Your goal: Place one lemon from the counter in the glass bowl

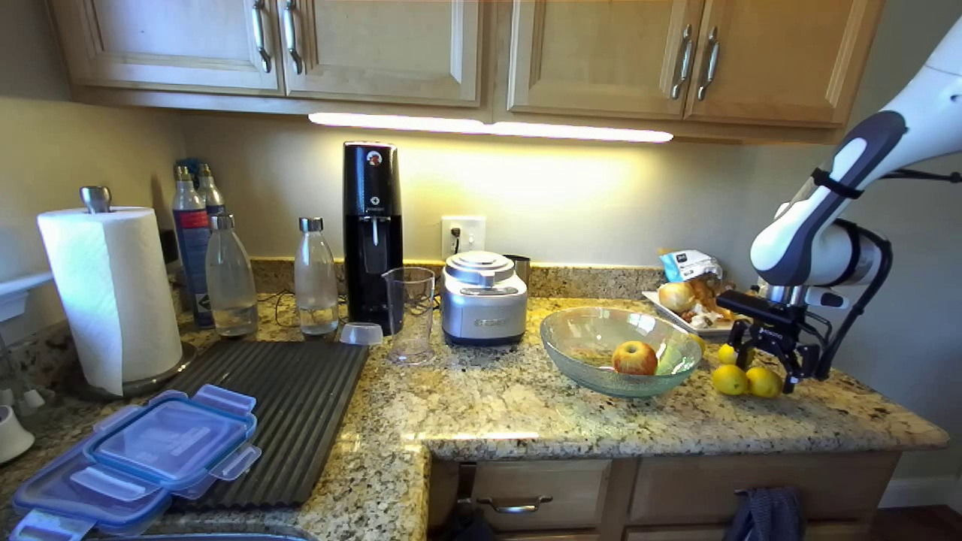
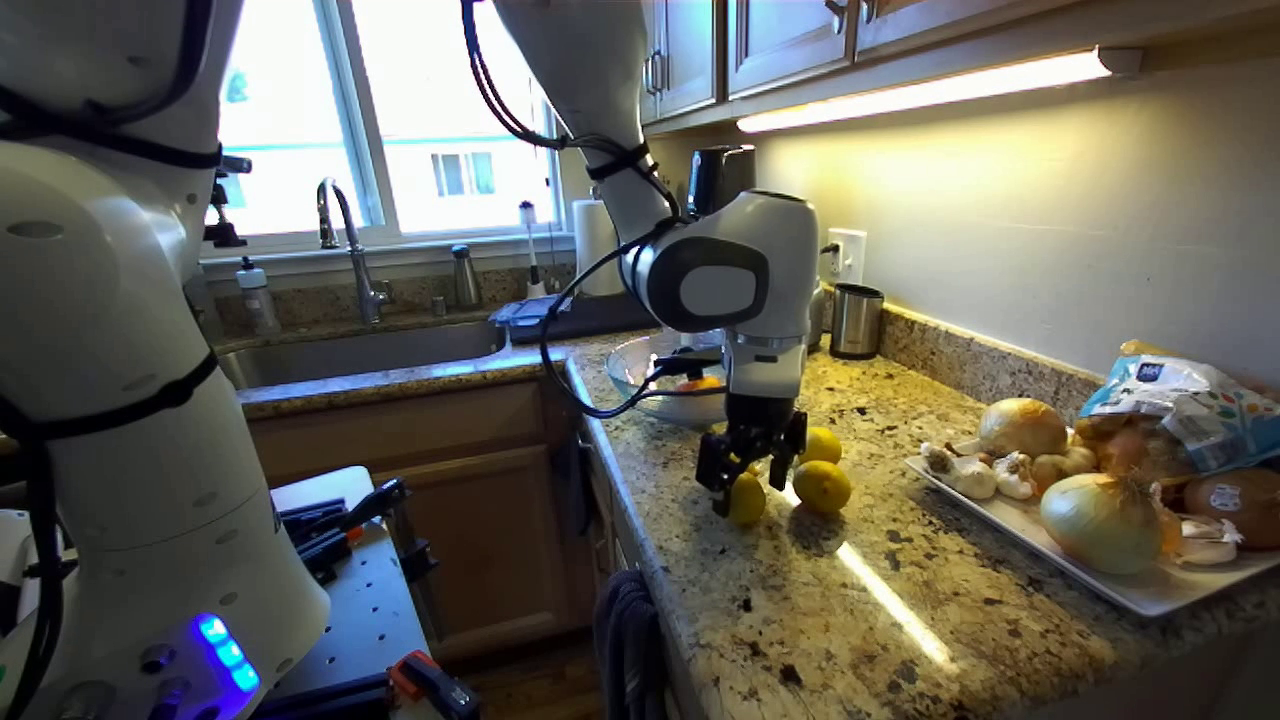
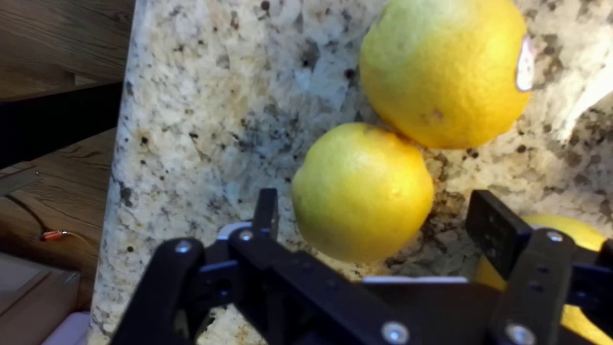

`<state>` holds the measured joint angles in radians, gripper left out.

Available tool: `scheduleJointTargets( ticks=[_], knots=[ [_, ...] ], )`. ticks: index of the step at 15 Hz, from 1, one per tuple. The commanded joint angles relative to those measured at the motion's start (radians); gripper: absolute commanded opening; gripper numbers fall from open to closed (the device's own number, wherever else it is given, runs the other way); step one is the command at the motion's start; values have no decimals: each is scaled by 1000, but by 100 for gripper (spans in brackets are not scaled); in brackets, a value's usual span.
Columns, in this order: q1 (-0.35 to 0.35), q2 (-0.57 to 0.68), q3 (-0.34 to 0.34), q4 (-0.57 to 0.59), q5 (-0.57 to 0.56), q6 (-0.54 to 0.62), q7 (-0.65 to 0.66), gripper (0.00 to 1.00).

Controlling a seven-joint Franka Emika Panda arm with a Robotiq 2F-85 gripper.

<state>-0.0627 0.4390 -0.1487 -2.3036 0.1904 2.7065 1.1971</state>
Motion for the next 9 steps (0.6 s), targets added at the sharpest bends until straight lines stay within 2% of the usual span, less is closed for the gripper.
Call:
scheduleJointTargets(
  ticks=[1, 2, 3, 4, 9],
  knots=[
    [7, -42, 1, -30, 27, -16, -31, 100],
    [10, -40, -2, -29, 24, -15, -28, 100],
    [10, -39, -2, -28, 23, -16, -28, 93],
    [9, -39, 0, -28, 25, -17, -31, 74],
    [7, -40, -1, -30, 27, -17, -32, 41]
  ],
)
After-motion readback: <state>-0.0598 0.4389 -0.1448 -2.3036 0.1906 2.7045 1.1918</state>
